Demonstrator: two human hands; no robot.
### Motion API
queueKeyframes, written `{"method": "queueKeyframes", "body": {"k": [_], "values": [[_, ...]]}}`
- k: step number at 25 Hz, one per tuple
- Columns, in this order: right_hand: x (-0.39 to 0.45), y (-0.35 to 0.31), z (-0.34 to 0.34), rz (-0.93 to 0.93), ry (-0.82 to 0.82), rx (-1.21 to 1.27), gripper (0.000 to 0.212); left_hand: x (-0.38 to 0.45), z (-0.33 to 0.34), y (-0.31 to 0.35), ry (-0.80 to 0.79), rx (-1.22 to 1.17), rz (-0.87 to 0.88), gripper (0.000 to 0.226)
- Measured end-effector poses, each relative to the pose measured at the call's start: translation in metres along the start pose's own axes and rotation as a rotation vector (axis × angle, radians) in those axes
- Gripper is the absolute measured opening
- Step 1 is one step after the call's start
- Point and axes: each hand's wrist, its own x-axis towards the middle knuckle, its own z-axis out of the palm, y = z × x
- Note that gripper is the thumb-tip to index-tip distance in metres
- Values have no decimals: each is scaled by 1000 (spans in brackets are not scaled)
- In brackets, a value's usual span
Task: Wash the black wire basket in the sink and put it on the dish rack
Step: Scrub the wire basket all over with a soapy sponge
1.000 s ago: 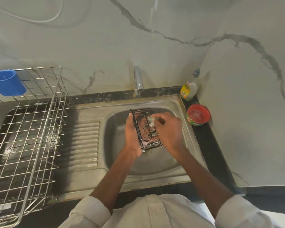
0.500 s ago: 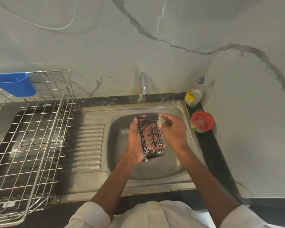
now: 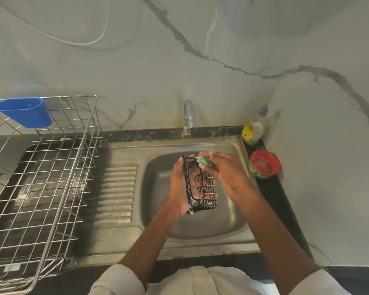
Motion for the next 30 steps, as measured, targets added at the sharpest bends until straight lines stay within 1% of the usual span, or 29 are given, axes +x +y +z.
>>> {"method": "queueKeyframes", "body": {"k": [2, 4, 5, 6, 8, 9, 10, 11, 13, 15, 17, 18, 20, 22, 24, 25, 28, 30], "values": [[-2, 0, 1, -43, 47, -91, 16, 2, 0, 0, -13, -13, -2, 72], [-8, -2, 6, -145, 102, -278, 16, 0, 3, 0, -19, -3, -3, 72], [-11, -4, 10, -197, 98, -386, 19, -1, 4, 0, -20, 13, -7, 74], [-12, -3, 15, -261, 78, -561, 26, -2, 5, 1, -11, 33, -7, 76], [-14, -3, 23, -379, 66, -1040, 37, -3, 6, 1, 21, 65, -1, 72], [-14, -3, 25, -424, 81, -1179, 35, -3, 5, 1, 23, 90, 2, 70], [-15, -3, 25, -449, 102, -1225, 31, -3, 5, 1, 8, 108, 1, 69], [-15, -3, 24, -464, 127, -1207, 25, -3, 6, 1, -2, 117, 1, 68], [-13, -2, 21, -470, 182, -1087, 17, -4, 8, 3, -2, 66, -19, 66], [-6, -2, 18, -449, 284, -956, 13, -1, 5, 4, -9, 14, -30, 66], [2, -3, 17, -404, 357, -889, 14, 0, 3, 3, -21, 7, -29, 70], [5, -5, 19, -379, 361, -872, 14, -1, 4, 2, -24, 24, -36, 74], [2, -6, 27, -359, 295, -842, 13, -3, 8, 3, -4, 73, -35, 76], [-9, 0, 39, -413, 184, -857, 16, -2, 8, 3, 27, 100, -16, 74], [-14, 9, 45, -498, 135, -900, 21, 1, 4, 3, 28, 106, 2, 72], [-11, 10, 44, -504, 150, -909, 21, 2, 2, 2, 37, 110, -1, 73], [2, 5, 43, -459, 277, -885, 18, 4, 2, 2, 39, 149, -40, 81], [0, 9, 44, -485, 231, -940, 18, 6, -1, 2, 55, 129, -44, 83]]}}
